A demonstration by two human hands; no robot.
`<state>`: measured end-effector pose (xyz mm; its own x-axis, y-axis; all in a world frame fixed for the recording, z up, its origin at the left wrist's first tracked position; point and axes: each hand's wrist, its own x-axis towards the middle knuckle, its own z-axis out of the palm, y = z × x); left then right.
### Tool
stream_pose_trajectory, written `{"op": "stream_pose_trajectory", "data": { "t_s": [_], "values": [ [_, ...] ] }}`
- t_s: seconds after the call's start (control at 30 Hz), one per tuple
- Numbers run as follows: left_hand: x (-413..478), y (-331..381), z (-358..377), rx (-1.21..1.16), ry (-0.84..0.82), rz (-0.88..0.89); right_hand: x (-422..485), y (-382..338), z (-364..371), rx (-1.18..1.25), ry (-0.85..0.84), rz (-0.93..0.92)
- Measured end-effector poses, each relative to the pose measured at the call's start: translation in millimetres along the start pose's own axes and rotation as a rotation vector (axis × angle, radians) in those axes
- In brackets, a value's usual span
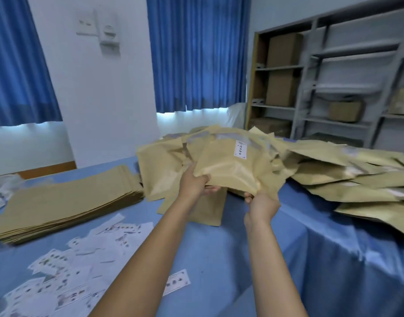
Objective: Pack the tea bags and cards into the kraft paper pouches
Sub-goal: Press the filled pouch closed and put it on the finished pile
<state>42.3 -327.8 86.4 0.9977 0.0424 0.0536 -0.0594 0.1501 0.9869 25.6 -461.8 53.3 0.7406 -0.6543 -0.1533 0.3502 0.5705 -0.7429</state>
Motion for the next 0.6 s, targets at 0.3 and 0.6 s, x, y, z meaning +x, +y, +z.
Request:
{"op": "stream_pose_trajectory", "data": {
  "t_s": [0.3,0.6],
  "values": [
    [42,34,106,0.011,-0.352,0.033,83,-63,34,0.071,-0.295,0.093],
    [31,-37,26,0.677,-0.029,0.25,14,57,40,-0.092,-0.371,0.4]
  ]
}}
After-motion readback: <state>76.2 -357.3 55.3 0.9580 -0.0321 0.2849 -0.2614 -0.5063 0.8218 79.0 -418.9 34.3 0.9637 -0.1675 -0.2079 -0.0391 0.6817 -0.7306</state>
